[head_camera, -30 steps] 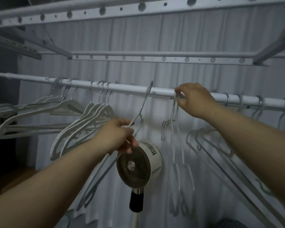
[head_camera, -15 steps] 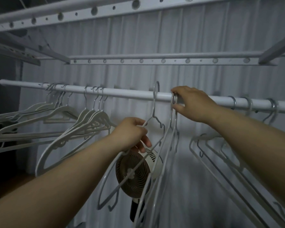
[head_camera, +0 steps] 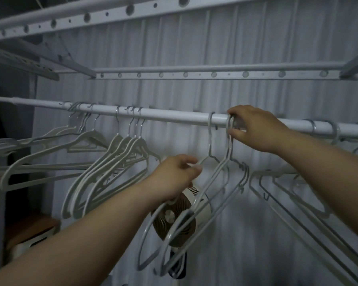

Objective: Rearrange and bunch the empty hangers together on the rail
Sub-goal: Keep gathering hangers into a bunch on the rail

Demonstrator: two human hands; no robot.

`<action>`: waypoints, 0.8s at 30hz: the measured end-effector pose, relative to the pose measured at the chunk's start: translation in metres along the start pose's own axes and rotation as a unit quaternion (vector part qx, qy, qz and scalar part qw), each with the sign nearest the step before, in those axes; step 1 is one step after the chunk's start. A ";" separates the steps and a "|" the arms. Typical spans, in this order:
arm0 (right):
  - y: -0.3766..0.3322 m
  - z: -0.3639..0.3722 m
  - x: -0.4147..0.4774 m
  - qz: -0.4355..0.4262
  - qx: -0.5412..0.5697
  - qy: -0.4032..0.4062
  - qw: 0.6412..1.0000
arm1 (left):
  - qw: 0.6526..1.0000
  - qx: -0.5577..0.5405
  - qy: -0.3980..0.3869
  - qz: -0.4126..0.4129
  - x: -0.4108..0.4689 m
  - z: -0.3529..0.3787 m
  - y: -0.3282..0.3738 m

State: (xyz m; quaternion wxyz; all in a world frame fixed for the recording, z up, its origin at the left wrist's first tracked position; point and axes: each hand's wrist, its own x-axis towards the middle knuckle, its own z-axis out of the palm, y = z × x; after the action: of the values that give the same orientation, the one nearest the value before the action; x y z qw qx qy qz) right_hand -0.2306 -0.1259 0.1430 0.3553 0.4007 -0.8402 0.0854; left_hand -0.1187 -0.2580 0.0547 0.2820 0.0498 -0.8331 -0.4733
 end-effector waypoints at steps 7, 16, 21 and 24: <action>-0.023 0.003 0.006 0.009 -0.025 0.043 0.999 | 0.937 0.250 0.186 0.157 -0.020 -0.048 -0.019; -0.071 0.015 0.040 0.060 -0.055 -0.011 0.997 | 0.872 0.464 0.142 0.070 -0.034 -0.115 -0.058; -0.073 0.020 0.040 0.083 -0.106 -0.030 0.990 | 0.881 0.445 0.147 0.064 -0.027 -0.129 -0.077; -0.071 0.020 0.039 0.085 -0.107 -0.028 0.990 | 0.861 0.487 0.138 0.058 -0.020 -0.132 -0.088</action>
State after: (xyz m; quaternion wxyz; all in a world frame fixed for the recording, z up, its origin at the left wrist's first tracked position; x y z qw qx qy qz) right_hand -0.2059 -0.2052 0.1446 0.3639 0.2900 -0.8850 0.0131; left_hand -0.0496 -0.3989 0.0263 0.3603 0.1974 -0.9114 0.0216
